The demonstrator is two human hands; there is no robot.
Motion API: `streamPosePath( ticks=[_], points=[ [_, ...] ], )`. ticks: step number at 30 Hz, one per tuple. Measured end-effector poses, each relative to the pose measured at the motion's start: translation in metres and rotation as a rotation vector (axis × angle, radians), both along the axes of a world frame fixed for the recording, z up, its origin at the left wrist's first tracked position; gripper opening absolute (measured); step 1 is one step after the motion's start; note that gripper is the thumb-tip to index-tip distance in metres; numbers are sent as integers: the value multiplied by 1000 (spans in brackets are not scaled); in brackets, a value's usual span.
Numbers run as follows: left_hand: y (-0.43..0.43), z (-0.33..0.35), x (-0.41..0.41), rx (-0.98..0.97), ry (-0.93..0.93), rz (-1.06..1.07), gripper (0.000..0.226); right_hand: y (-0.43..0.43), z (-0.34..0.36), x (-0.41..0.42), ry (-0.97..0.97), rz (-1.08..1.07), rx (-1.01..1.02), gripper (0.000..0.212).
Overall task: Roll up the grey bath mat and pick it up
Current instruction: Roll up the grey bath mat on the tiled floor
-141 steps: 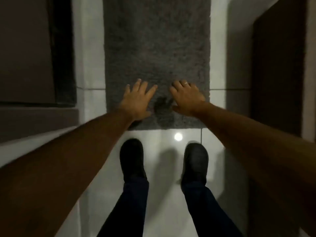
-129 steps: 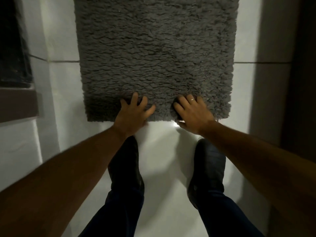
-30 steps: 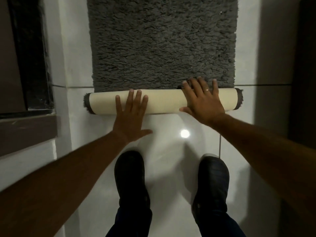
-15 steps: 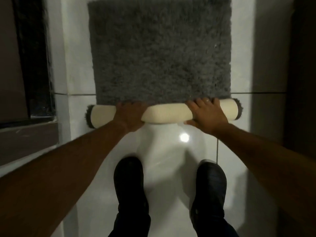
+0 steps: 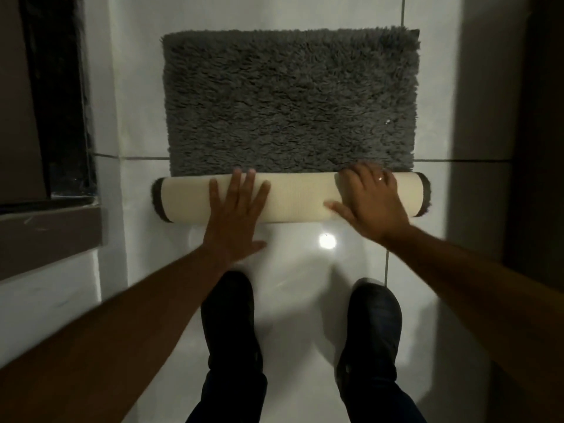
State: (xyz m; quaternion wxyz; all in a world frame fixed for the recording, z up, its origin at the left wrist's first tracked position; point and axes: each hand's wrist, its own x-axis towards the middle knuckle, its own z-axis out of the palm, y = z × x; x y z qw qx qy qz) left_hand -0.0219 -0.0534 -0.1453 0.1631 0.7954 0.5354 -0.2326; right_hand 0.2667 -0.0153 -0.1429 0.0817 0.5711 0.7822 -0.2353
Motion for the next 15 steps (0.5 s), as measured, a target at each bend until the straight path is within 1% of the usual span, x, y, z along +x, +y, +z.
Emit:
streamPosePath(
  ticks=[2,4,6,9,10,12,13,15],
  points=[
    [35,-7,1,30,39,20,137,-15,-1,-5,-63,102,16,100],
    [58,-7,3,28,81,32,137,-5,-5,-10,-142,124,32,109],
    [63,-4,5,27,111,94,123,15,-5,-17,-210,89,25,106],
    [63,-3,5,82,70,124,91,31,-5,-23,-233,115,45,90],
    [64,-1,4,56,49,122,85,29,-3,-20,-219,124,36,85],
    [65,4,0,-66,18,101,79,21,0,-12,-152,131,-34,79],
    [64,6,-1,-149,24,80,79,16,2,-9,-120,134,-92,78],
    [56,11,-1,-386,56,69,87,3,5,-5,-80,149,-263,82]
  ],
)
